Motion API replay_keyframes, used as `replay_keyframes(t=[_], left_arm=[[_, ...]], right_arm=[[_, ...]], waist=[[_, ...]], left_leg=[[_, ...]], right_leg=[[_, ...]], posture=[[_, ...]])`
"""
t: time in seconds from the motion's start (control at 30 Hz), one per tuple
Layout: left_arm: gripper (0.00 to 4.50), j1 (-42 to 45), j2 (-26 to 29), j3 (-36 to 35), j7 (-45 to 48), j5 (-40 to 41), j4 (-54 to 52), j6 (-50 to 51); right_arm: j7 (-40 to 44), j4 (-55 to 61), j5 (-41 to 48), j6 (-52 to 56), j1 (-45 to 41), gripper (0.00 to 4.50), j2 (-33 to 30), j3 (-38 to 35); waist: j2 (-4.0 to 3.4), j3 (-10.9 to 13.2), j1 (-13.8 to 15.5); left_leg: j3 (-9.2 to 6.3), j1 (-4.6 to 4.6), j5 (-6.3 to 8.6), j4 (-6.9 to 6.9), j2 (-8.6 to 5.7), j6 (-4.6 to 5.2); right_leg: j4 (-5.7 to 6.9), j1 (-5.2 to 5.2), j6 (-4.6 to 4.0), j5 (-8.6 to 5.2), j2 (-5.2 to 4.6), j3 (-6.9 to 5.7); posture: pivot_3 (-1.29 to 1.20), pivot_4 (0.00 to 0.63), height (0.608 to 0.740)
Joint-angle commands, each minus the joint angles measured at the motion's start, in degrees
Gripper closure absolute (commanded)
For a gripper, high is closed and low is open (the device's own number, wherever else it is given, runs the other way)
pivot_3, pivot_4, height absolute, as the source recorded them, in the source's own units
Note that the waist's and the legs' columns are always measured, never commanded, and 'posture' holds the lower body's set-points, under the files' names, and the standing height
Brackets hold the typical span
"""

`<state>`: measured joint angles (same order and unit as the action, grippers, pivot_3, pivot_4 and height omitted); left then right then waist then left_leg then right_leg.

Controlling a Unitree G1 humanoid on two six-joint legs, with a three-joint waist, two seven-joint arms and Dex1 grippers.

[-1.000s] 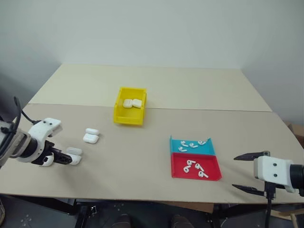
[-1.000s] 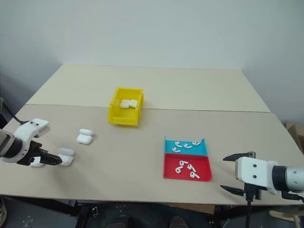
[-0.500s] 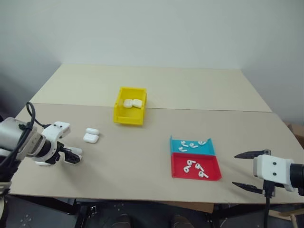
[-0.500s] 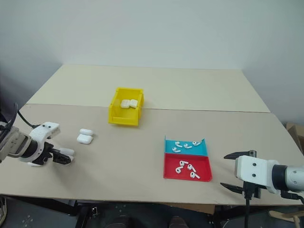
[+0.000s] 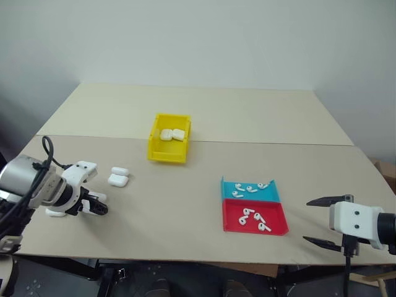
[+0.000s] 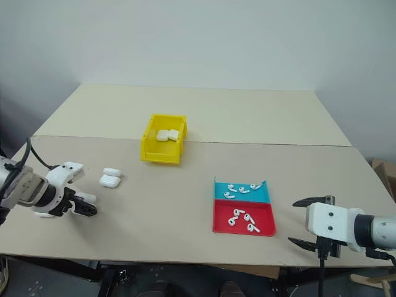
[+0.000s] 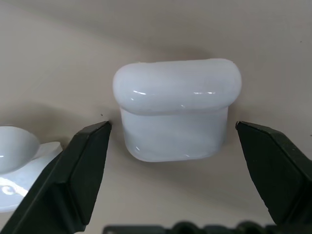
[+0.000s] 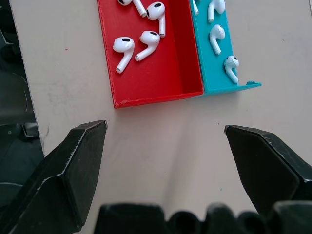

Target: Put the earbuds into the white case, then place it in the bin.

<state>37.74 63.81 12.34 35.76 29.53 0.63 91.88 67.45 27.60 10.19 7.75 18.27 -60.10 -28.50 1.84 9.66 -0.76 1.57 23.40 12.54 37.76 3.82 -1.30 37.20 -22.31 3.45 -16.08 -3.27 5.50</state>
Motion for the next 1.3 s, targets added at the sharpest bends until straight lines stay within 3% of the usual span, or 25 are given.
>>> replay_keyframes(t=[0.03,0.1,0.27,0.43,0.57,0.67,0.77,0.97,1.1,1.3], left_arm=[[1.20,0.82,-0.29,-0.61,-1.09,-0.19,0.67,0.62],[1.73,0.94,-0.50,-0.65,-1.19,0.08,0.80,0.62],[1.73,1.18,-0.24,-2.45,-2.42,-1.10,-0.76,0.14],[1.73,0.03,5.08,-5.94,2.85,2.47,-12.88,-3.87],[1.73,-6.58,8.56,-13.07,8.73,3.48,-21.55,-16.48],[1.73,-14.91,3.76,-21.71,13.54,3.00,-26.22,-33.62],[1.73,-21.86,-8.44,-27.26,17.62,4.12,-27.66,-52.30],[1.73,-28.56,-25.91,-20.21,24.78,-2.08,-21.11,-82.68],[1.73,-28.04,-33.11,-17.94,27.19,-3.15,-15.74,-93.94],[1.73,-28.01,-34.31,-16.61,32.94,0.24,-13.07,-98.18]], right_arm=[[-0.40,0.90,-0.14,-0.43,-0.67,0.00,-0.43,-0.76],[-0.62,0.93,-0.33,-0.08,-0.78,0.00,-0.50,-0.68],[-0.52,0.67,-0.54,0.01,-0.99,0.00,-0.76,-0.93],[0.61,-0.24,-0.14,-0.16,-1.79,0.00,-1.80,-2.29],[2.18,-1.23,1.49,0.51,-4.54,0.00,-3.98,-2.80],[4.28,-1.18,4.09,3.47,-8.18,0.00,-7.35,-2.06],[6.89,-0.32,7.42,7.22,-12.49,0.00,-11.62,0.29],[6.28,4.24,12.05,20.69,-23.16,0.00,-20.99,11.33],[4.10,7.83,13.47,29.36,-28.31,0.00,-23.74,18.15],[-3.94,13.83,14.07,45.15,-39.40,0.00,-19.76,30.83]], waist=[[0.00,0.00,0.00],[0.00,0.00,0.01],[0.00,0.00,0.01],[0.14,0.07,0.01],[0.11,0.06,-0.35],[-0.07,-0.02,-0.15],[-0.12,-0.05,0.04],[-0.13,-0.08,0.18],[-0.14,-0.09,0.42],[-0.15,-0.09,-0.07]], left_leg=[[0.00,0.00,0.00,0.00,0.00,0.00],[0.00,-0.01,0.00,0.00,0.00,0.00],[-0.01,-0.02,0.00,0.00,-0.01,0.00],[-0.02,0.07,0.00,0.01,0.00,0.00],[0.01,0.10,0.00,0.00,0.00,-0.01],[0.02,0.02,0.00,-0.01,0.01,-0.01],[0.07,-0.08,-0.01,0.02,0.02,-0.01],[0.10,-0.07,0.00,0.04,0.02,0.00],[0.06,-0.01,0.00,0.06,0.03,0.00],[0.05,0.04,0.00,0.07,0.04,0.00]], right_leg=[[0.00,0.00,0.00,0.00,0.00,0.00],[0.00,0.00,0.00,0.00,0.00,0.00],[0.00,0.02,0.00,0.00,0.00,0.00],[-0.01,-0.03,0.00,0.00,0.00,-0.01],[-0.04,-0.07,0.00,0.00,-0.02,0.01],[0.00,-0.02,-0.02,0.01,-0.03,0.01],[-0.02,0.07,-0.07,0.05,-0.05,0.02],[-0.06,0.07,-0.09,0.06,-0.07,0.05],[-0.07,0.05,-0.08,0.07,-0.05,0.02],[-0.06,-0.02,-0.05,0.08,-0.05,0.03]], posture=[[0.00,0.150,0.740],[0.00,0.150,0.740],[0.00,0.150,0.740],[0.00,0.150,0.740],[0.00,0.150,0.740],[0.00,0.150,0.740],[0.00,0.150,0.740],[0.00,0.150,0.740],[0.00,0.150,0.740],[0.00,0.150,0.740]])
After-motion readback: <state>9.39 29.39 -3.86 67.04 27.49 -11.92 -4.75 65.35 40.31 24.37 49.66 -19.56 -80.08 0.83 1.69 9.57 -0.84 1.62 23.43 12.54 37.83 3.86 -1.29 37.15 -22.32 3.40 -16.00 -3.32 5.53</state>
